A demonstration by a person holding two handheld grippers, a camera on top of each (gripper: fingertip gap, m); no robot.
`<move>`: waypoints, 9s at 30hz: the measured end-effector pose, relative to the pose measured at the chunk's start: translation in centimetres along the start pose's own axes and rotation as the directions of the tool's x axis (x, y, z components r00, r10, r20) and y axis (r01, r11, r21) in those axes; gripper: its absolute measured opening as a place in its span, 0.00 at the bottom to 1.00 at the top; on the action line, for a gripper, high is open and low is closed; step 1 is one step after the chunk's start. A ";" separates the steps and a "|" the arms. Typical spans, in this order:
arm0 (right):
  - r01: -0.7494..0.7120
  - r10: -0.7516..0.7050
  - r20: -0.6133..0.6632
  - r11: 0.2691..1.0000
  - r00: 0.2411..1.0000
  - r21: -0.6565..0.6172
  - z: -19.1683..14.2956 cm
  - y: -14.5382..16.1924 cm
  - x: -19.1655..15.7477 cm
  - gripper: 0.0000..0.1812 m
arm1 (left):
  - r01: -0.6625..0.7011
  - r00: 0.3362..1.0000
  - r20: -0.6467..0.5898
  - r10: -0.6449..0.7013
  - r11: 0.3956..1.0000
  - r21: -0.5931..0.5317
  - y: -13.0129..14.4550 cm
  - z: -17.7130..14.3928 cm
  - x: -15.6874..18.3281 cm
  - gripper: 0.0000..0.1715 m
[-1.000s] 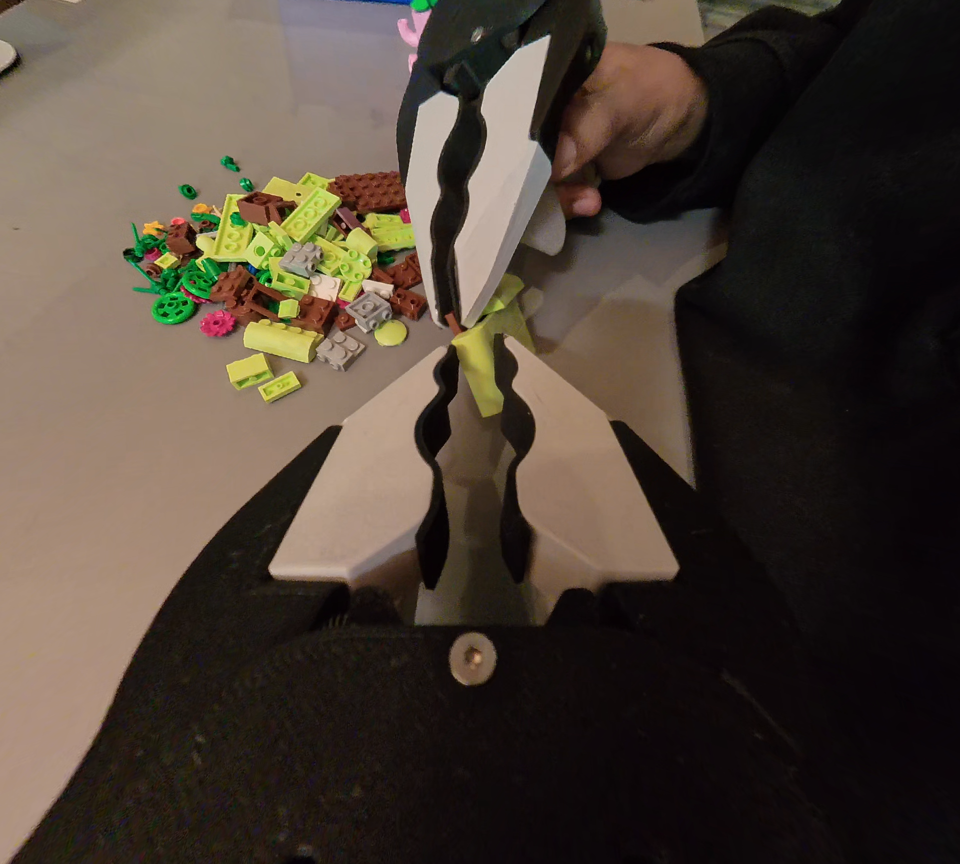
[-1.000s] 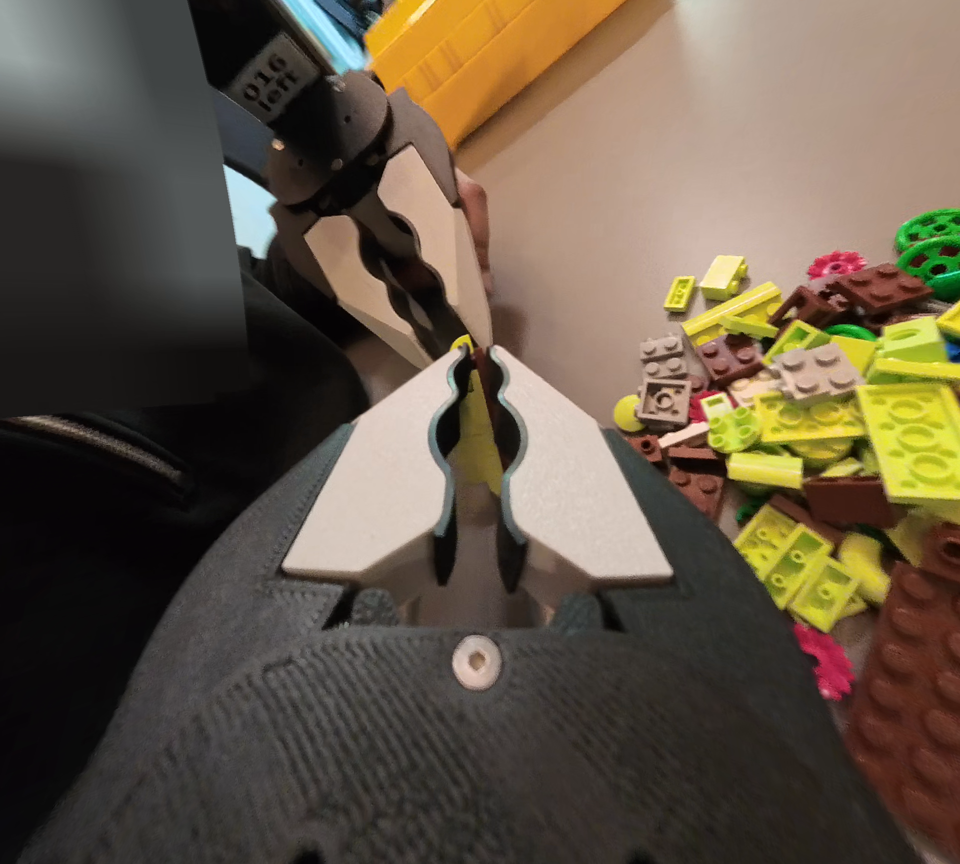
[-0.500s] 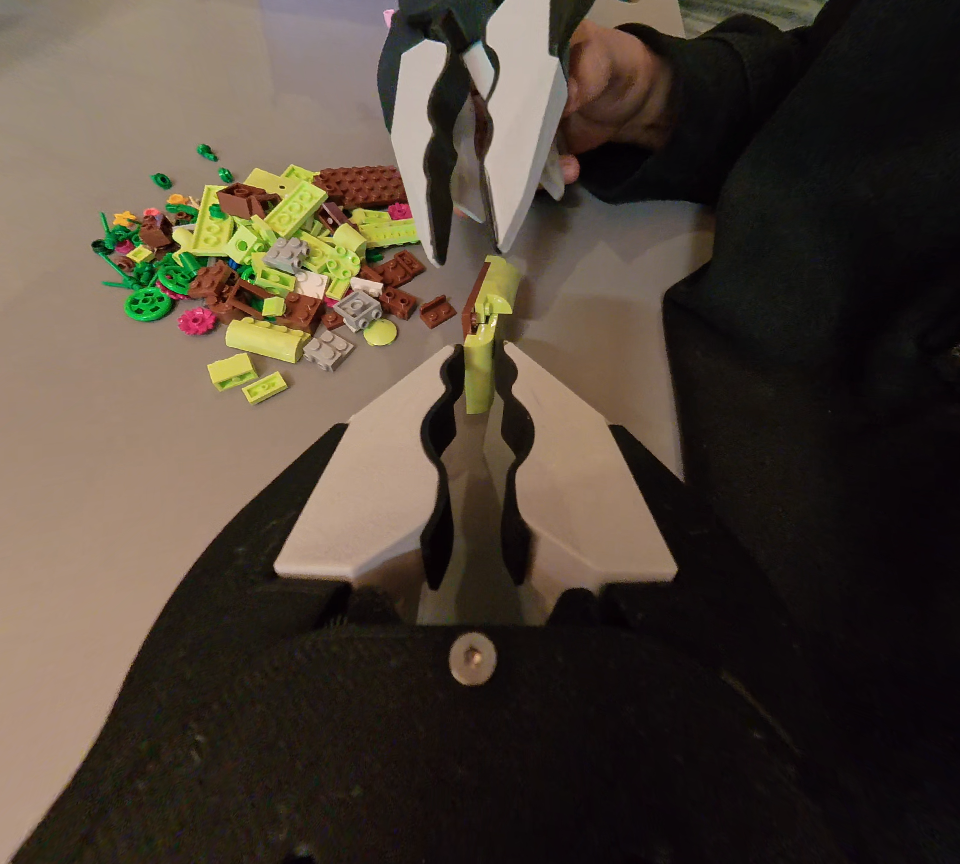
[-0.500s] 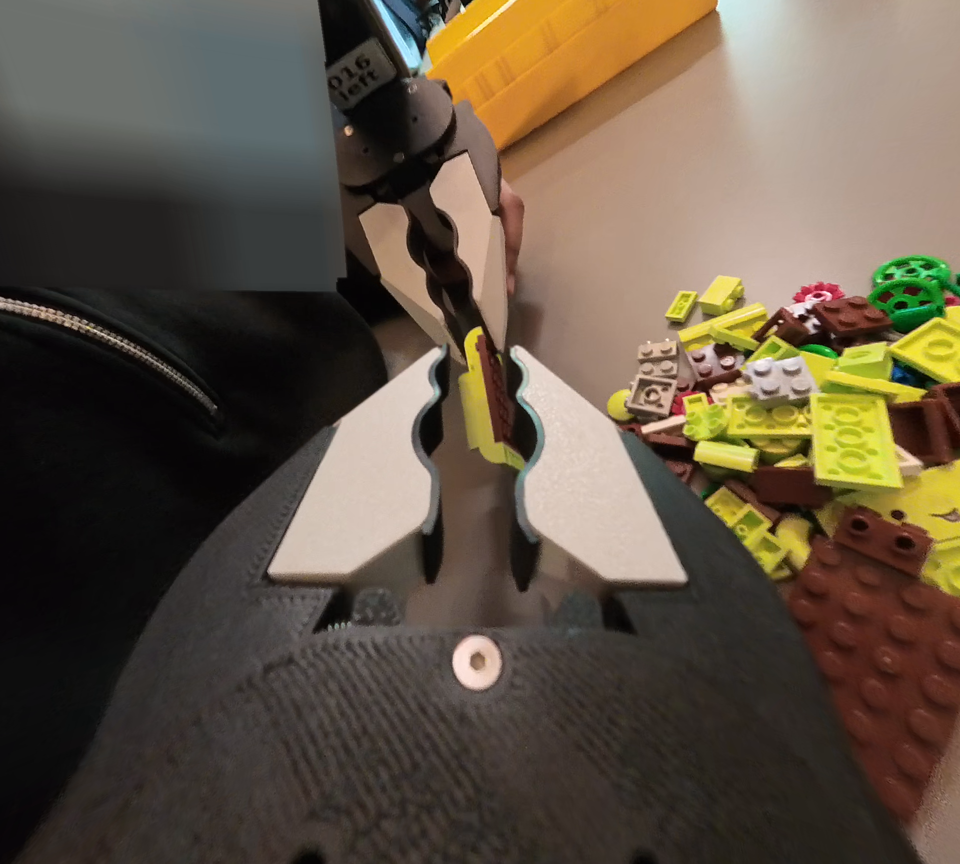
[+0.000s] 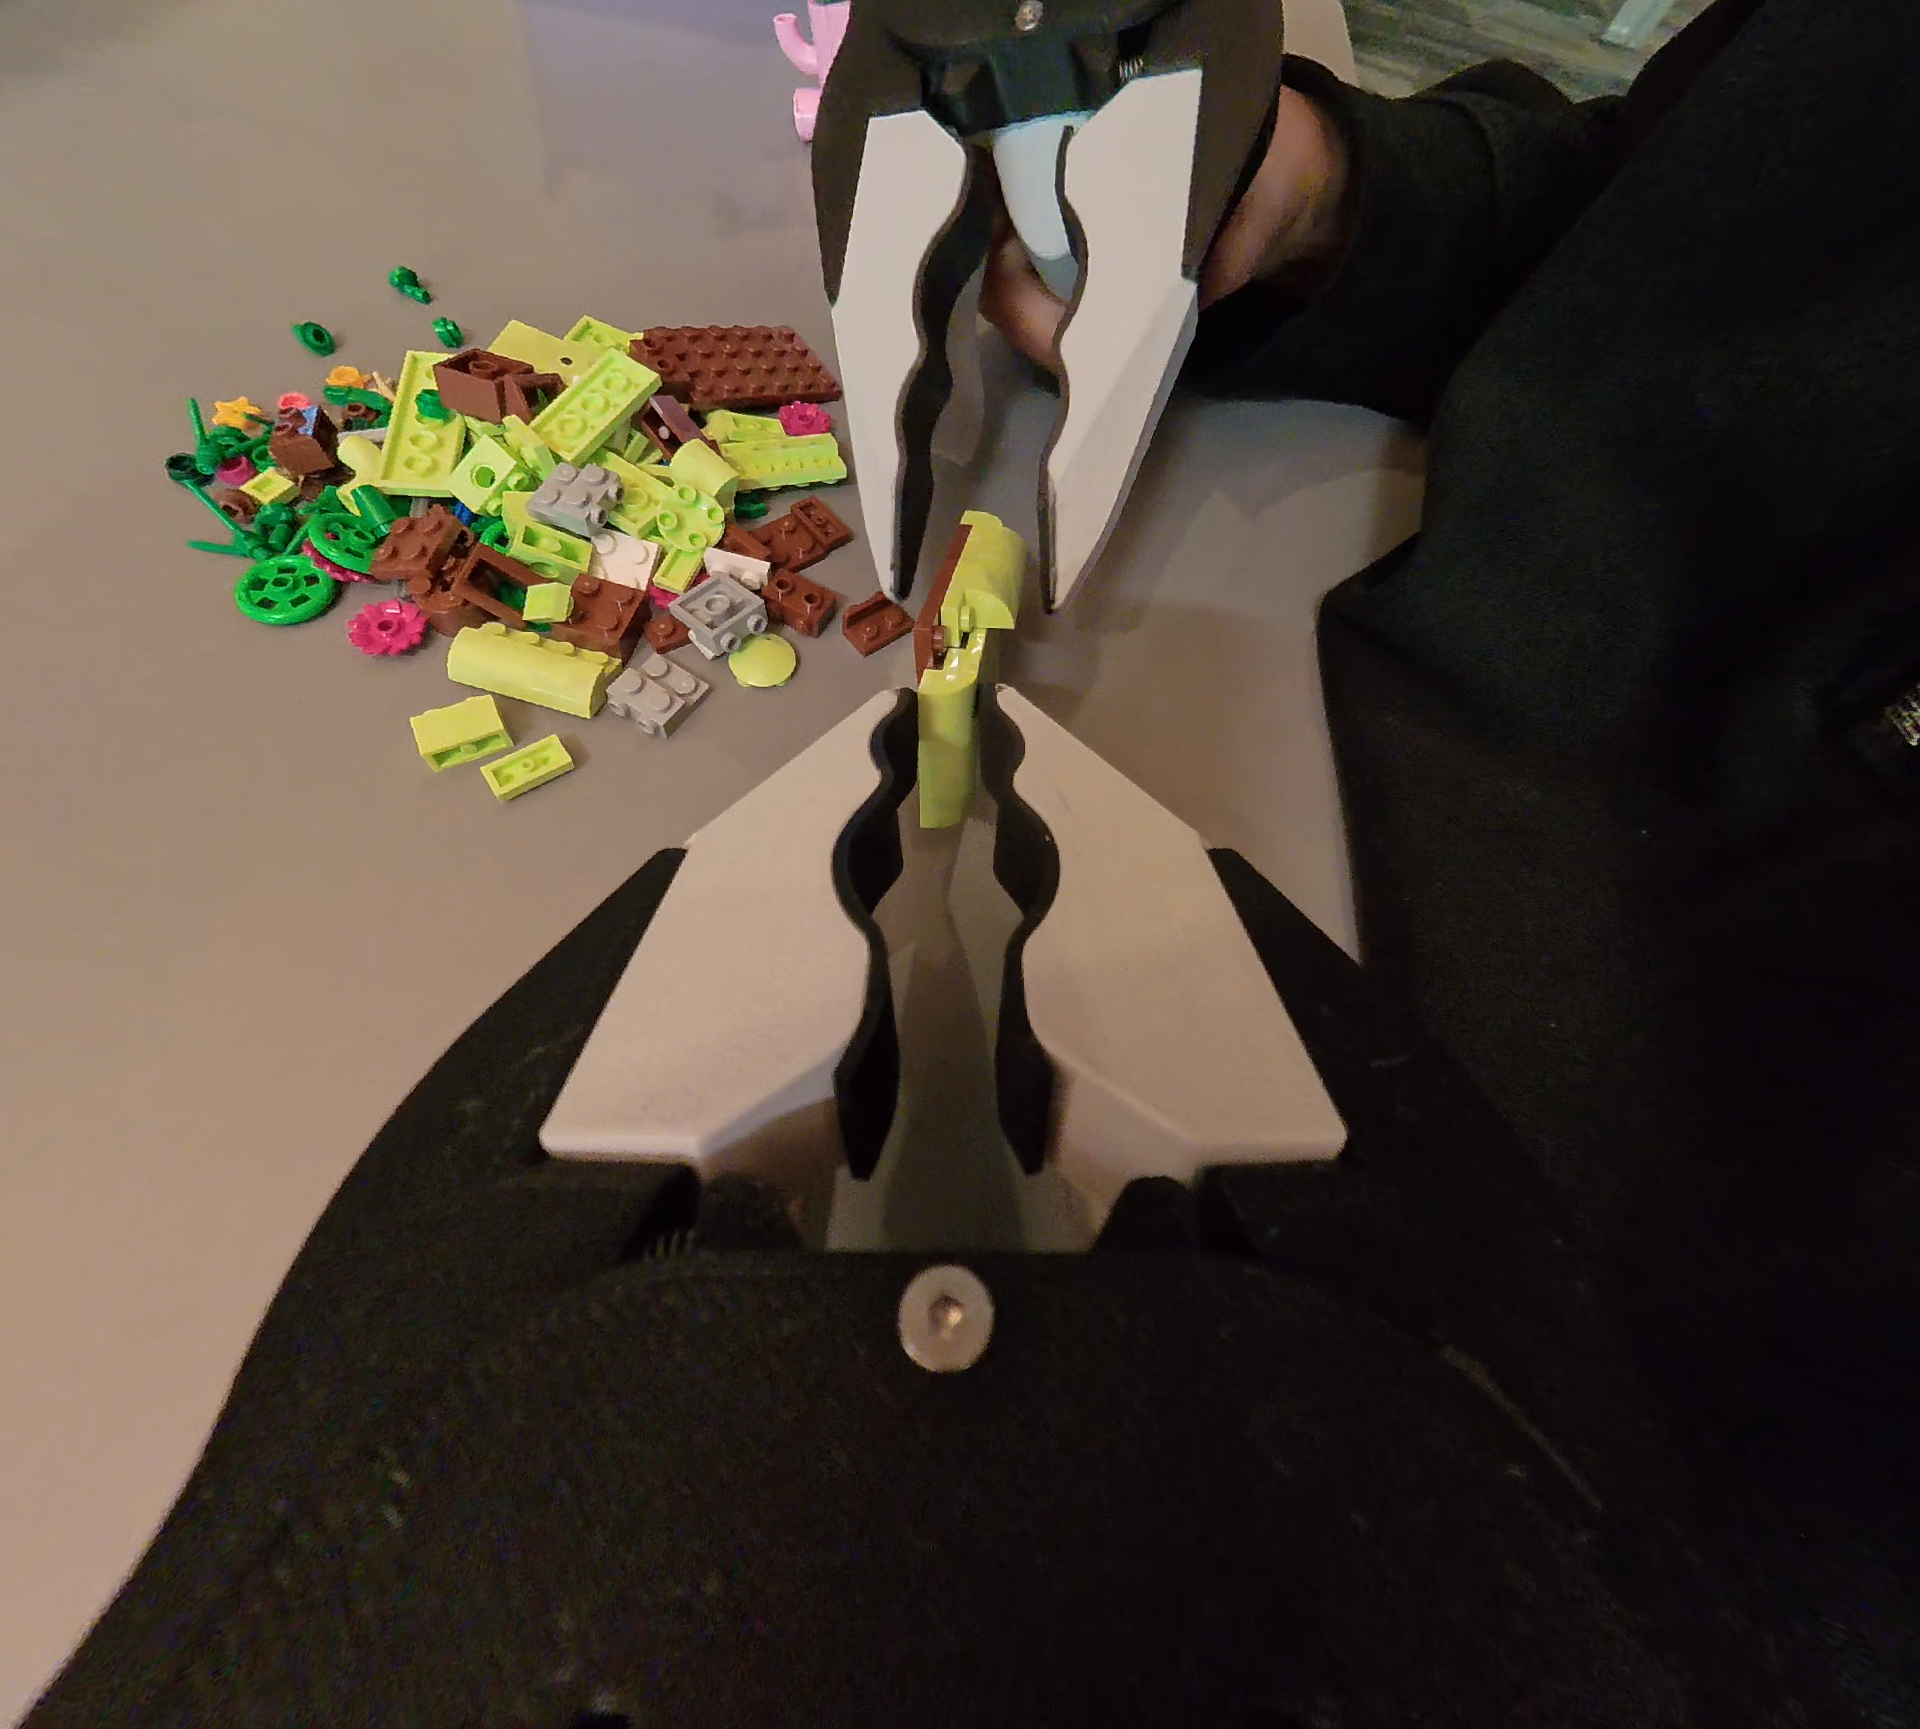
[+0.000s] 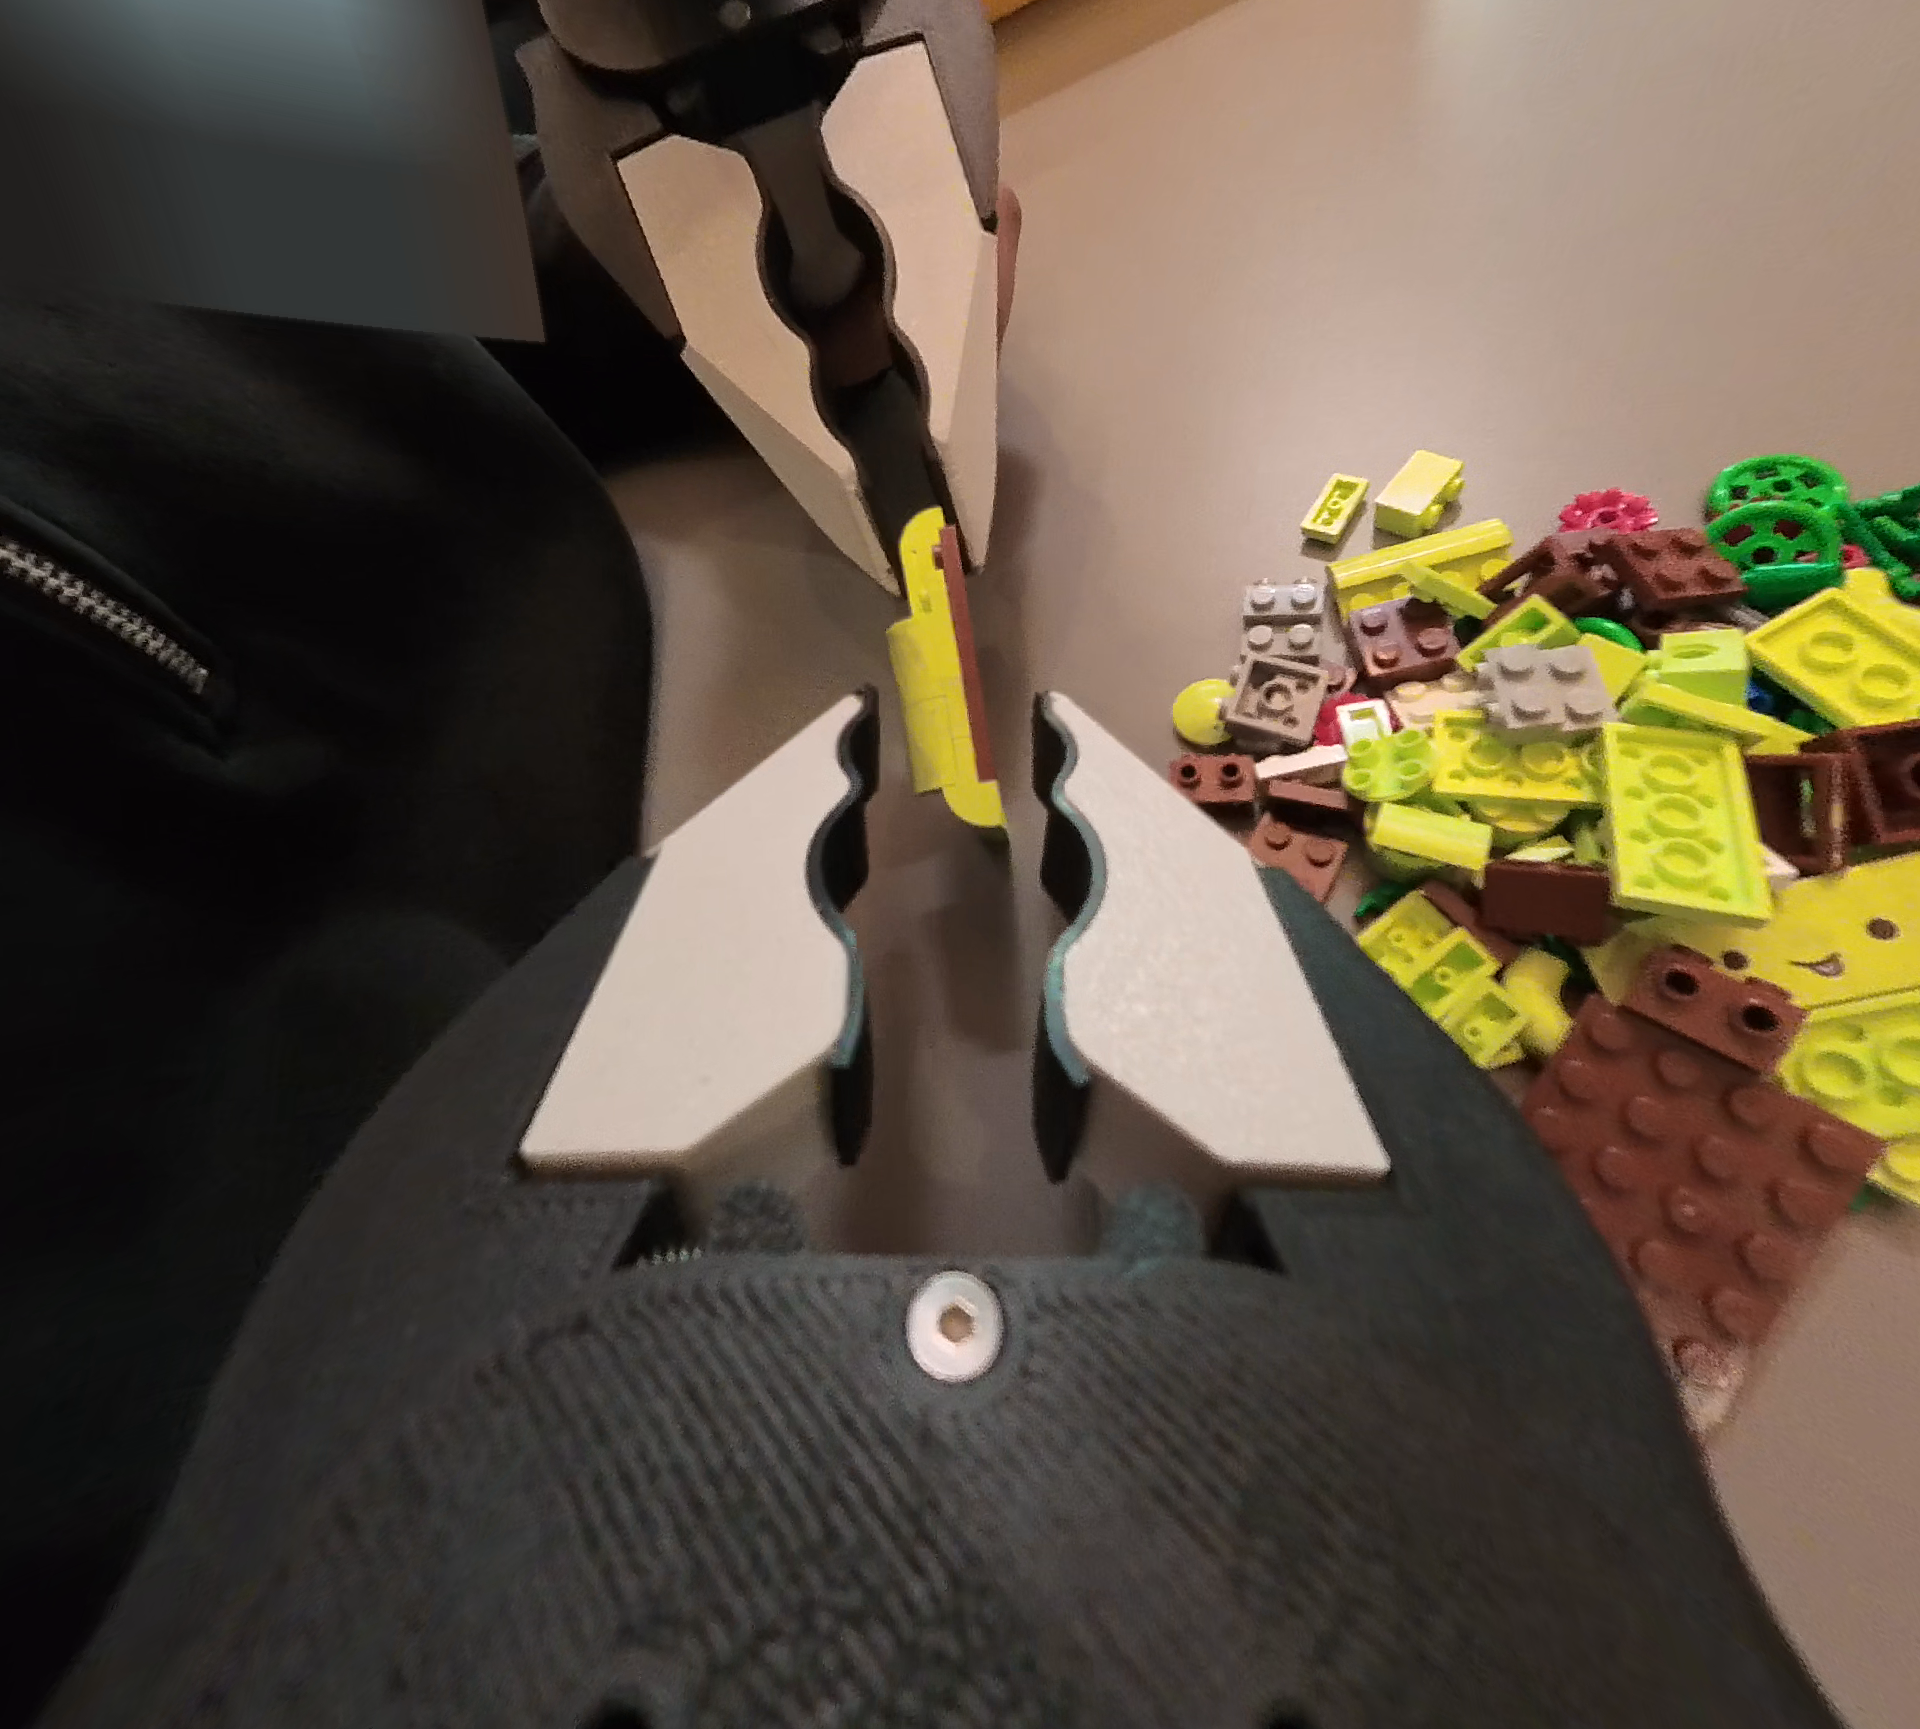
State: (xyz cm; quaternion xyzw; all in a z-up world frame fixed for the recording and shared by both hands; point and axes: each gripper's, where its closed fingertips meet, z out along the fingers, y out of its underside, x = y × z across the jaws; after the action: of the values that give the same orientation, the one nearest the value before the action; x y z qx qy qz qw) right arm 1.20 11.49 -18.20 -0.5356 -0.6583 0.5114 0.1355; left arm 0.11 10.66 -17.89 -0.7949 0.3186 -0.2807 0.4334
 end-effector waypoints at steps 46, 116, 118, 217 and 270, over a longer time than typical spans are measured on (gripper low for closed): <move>0.224 -0.234 -0.175 0.972 0.957 -0.073 0.9 0.3 1.0 0.17 | -0.002 1.000 0.006 0.003 0.999 -0.052 0.6 0.5 -0.1 0.00; -0.041 0.024 0.153 0.994 0.988 0.104 0.4 -2.1 -2.0 0.01 | 0.057 0.986 -0.160 -0.047 0.996 0.062 -0.8 -0.4 1.9 0.04; -0.021 0.005 0.149 0.994 0.989 0.104 0.3 -2.1 -2.1 0.01 | 0.048 0.986 -0.160 -0.037 0.997 0.064 -0.9 -0.4 2.0 0.04; 0.343 -0.390 -0.111 0.597 0.914 0.725 -5.4 -10.3 -6.0 0.01 | 0.466 0.849 -0.463 -0.255 0.775 0.427 -7.2 -3.2 2.4 0.34; -0.008 0.011 0.026 0.994 1.000 -0.113 2.3 1.0 -0.8 0.08 | -0.518 0.741 0.323 0.588 0.808 -0.282 2.5 0.2 -2.8 0.21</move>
State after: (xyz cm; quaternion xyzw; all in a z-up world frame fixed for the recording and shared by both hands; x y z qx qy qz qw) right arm 0.39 9.53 -19.76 -0.5387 -0.6853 0.4810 0.0938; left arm -2.16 11.83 -20.60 -0.7380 0.4696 0.0563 0.4813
